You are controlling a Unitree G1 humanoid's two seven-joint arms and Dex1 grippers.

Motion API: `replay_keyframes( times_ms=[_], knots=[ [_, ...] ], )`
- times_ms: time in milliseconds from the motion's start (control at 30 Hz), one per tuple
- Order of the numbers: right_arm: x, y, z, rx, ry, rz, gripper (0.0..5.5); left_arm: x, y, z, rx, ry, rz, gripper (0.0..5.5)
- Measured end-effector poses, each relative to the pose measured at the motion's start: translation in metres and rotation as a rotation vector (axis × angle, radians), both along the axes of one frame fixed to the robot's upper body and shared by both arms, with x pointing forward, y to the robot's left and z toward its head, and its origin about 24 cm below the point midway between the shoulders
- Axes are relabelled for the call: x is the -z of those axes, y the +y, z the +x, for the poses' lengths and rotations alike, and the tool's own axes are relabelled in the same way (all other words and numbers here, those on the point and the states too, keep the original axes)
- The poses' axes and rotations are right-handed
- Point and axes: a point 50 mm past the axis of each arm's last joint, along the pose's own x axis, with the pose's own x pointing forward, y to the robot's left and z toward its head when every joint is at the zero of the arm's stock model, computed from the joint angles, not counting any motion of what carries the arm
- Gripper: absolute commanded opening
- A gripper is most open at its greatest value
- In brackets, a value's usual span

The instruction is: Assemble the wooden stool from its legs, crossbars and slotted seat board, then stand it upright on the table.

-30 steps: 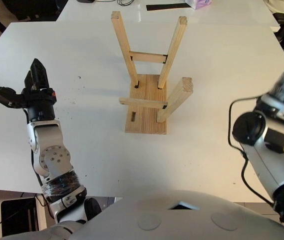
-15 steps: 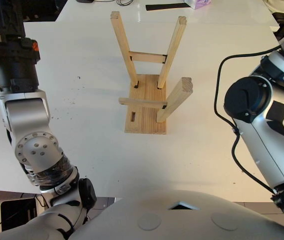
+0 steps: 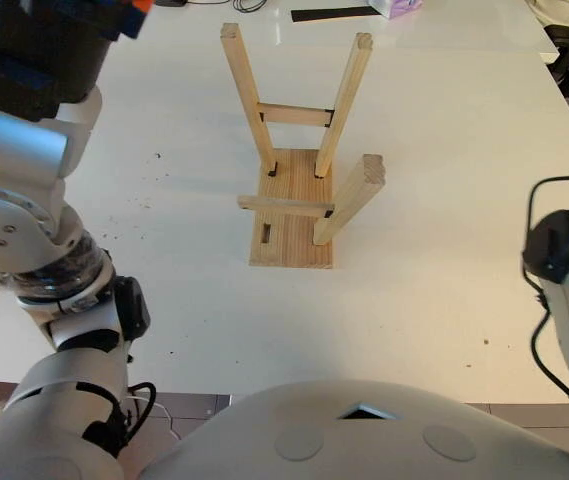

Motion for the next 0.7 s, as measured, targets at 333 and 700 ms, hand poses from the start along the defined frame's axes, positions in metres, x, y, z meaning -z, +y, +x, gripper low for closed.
replay_keyframes(
  times_ms=[333, 700],
  knots=[
    [0.036, 0.021, 0.005, -0.005, -0.216, -0.371, 2.05, -0.003, -0.003, 0.005, 0.112, -0.004, 0.068, 4.28],
    [0.040, 0.016, 0.018, 0.000, -0.244, -0.398, 2.05, -0.002, -0.012, -0.022, 0.178, -0.099, 0.116, 4.28]
  ],
)
